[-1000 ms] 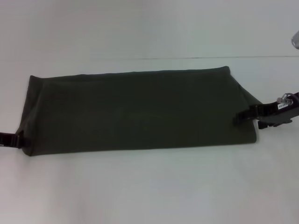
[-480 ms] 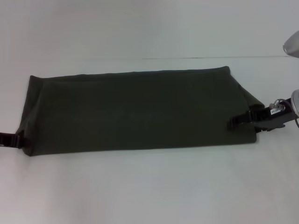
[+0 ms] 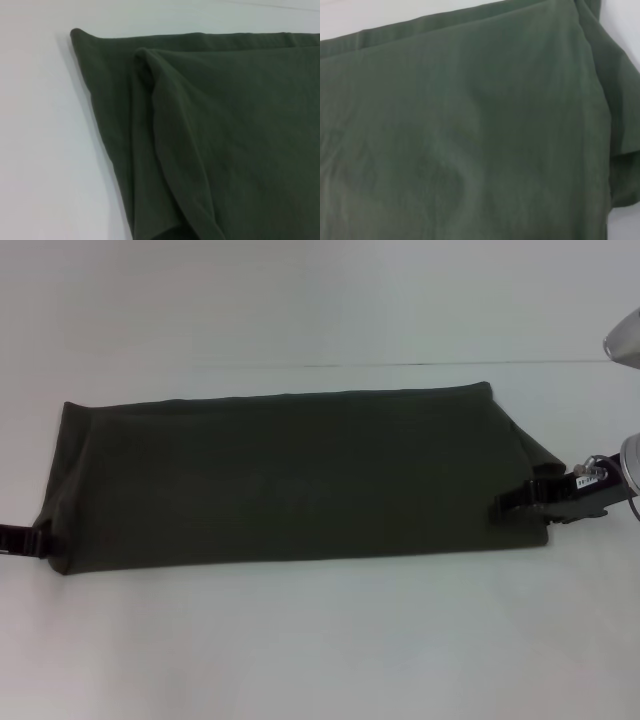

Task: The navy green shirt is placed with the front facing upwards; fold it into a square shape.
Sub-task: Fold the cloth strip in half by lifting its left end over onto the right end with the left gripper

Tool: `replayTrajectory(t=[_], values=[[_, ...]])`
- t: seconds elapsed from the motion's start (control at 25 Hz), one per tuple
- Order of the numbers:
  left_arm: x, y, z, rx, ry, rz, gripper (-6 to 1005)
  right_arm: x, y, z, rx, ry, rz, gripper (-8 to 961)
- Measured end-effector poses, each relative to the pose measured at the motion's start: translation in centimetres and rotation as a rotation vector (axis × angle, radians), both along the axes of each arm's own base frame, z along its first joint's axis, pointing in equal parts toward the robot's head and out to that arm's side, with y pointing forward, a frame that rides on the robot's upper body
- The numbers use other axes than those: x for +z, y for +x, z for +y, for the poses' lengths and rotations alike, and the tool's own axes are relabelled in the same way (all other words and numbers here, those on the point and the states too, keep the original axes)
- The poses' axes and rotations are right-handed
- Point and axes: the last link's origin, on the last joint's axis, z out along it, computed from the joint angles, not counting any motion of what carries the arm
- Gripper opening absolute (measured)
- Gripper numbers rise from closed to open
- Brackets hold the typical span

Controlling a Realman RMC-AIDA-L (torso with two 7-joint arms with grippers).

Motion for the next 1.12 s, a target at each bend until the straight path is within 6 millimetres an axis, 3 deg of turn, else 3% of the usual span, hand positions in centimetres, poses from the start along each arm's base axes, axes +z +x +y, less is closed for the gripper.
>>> replayTrajectory(t=[0.6, 1.04, 1.12], values=[[-0.02, 0.10, 0.06, -0.003, -0.002, -0.001, 6, -0.11, 0.08, -0.19, 0.009, -0.023, -0.022, 216], [-0.13, 0.32, -0.11, -0.004, -0.025, -0.010, 5, 0.71, 0.54, -0.52, 0.012, -0.046, -0.033, 12], [-0.13, 0.31, -0.12, -0.004, -0.026, -0.009, 5, 0.82, 0.60, -0.58, 0.013, -0.051, -0.035, 15]])
